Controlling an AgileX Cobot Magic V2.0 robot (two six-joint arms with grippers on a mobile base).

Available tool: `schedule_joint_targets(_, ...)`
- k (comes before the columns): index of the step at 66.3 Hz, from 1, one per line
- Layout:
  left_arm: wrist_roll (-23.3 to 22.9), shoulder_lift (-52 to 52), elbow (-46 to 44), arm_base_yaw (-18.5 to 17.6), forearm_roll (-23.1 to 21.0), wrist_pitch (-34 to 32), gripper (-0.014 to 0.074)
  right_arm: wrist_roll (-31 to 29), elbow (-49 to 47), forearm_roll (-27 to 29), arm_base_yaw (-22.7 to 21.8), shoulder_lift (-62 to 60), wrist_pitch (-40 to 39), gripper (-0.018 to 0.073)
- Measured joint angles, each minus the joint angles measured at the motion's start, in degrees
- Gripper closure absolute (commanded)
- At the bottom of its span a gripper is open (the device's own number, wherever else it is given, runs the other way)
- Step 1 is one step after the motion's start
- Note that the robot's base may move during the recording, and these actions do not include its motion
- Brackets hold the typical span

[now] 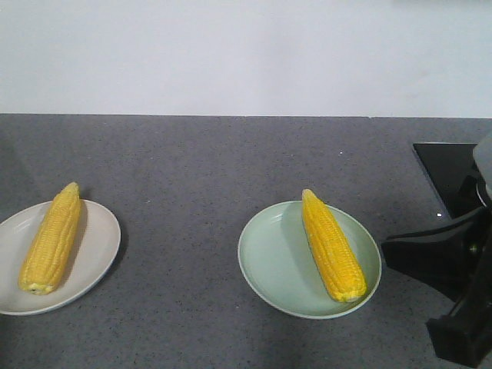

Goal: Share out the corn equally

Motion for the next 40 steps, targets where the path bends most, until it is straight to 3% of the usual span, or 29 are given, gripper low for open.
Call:
schedule_joint_targets(7,0.00,0.00,0.00,0.00,0.00,0.01,0.0604,-0.03,0.23,0.68,-1.68,-0.72,0.12,0.0569)
schedule_joint_targets(15,0.00,0.00,0.00,0.00,0.00,0.01,0.0604,-1.64,3.74,0.87,-7.69,-3.79,-2.63,0.0569)
schedule_joint_targets(40,0.00,0.00,0.00,0.00,0.00,0.01,0.0604,-6.13,30.13,-0.41,-26.94,-26.71,-30.00,0.0569)
